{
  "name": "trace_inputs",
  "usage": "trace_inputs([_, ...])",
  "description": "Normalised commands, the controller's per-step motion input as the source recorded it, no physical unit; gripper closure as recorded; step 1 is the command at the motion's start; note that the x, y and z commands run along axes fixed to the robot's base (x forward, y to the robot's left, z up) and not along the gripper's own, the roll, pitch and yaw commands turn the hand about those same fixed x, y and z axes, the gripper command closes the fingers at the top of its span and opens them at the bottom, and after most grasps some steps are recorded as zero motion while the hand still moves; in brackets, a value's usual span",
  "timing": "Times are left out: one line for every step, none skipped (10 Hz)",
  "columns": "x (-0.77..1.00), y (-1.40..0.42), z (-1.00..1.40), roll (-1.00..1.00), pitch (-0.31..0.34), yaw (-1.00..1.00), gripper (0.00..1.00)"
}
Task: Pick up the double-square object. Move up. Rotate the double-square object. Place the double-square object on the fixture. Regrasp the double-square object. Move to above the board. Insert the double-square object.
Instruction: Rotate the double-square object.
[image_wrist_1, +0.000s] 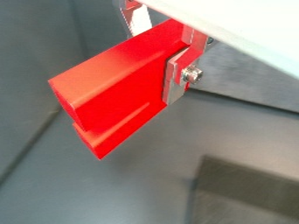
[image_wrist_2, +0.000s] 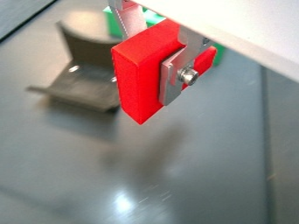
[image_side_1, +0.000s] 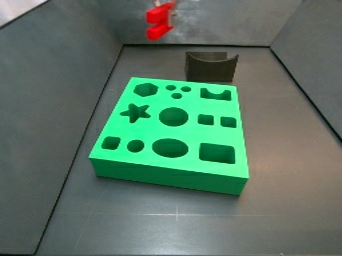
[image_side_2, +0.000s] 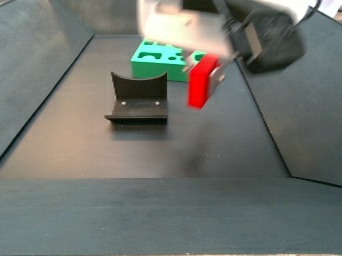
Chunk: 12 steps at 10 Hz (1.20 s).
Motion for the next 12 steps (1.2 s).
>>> trace_inputs([-0.47,-0.39,0.10,0.05,-0.051,0.02,1.00])
trace_inputs([-0.27,-0.18,0.06,0.05,-0.073,0.02,1.00])
trace_inputs([0.00,0.00,0.00,0.00,0.000,-1.00,1.00])
trace_inputs([0.08,0.02,-0.03,0.00,0.003,-1.00,1.00])
trace_inputs([0.08,0.03,-0.04,0.00,0.003,-1.00,1.00])
trace_inputs([0.06,0.03,-0.04,0.00,0.004,-1.00,1.00])
trace_inputs([0.05,0.02,-0.04,0.00,0.004,-1.00,1.00])
trace_inputs([0.04,0.02,-0.04,0.00,0.004,-1.00,1.00])
trace_inputs([0.04,0.02,-0.04,0.00,0.005,-1.00,1.00])
trace_inputs([0.04,0.02,-0.04,0.00,0.005,-1.00,1.00])
trace_inputs([0.04,0.02,-0.04,0.00,0.005,-1.00,1.00])
trace_inputs([0.04,0.02,-0.04,0.00,0.005,-1.00,1.00])
